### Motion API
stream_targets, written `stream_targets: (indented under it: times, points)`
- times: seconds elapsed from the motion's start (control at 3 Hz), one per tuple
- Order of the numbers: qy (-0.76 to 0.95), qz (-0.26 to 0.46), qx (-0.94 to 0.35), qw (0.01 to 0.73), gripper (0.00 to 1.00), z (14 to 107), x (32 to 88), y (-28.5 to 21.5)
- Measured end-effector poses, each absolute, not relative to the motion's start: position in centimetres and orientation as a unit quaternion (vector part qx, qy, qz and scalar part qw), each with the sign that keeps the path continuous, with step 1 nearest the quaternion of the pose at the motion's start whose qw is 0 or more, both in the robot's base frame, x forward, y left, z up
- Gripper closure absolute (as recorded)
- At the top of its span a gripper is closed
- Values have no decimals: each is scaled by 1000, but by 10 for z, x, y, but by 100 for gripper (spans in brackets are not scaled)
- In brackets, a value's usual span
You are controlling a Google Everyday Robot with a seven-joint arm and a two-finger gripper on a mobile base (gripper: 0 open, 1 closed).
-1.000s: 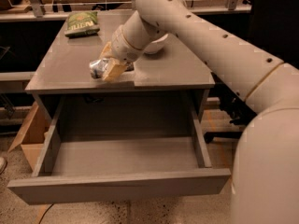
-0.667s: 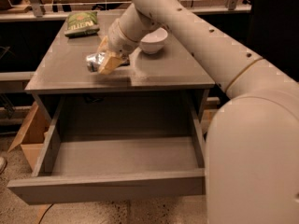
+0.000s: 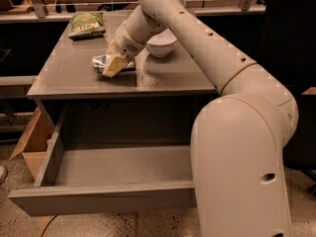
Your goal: Pick redbull can from top drawer and place on counter
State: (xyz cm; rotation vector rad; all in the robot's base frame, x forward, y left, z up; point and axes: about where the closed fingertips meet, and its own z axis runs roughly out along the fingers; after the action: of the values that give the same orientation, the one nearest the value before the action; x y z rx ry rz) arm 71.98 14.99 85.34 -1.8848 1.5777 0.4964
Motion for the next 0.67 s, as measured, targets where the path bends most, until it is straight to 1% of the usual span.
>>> stream_targets:
  times: [0.33, 0.67]
  points:
    - [597, 190, -715, 310, 74, 850, 719, 153]
    - [597, 192, -716, 308, 51, 848, 719, 155]
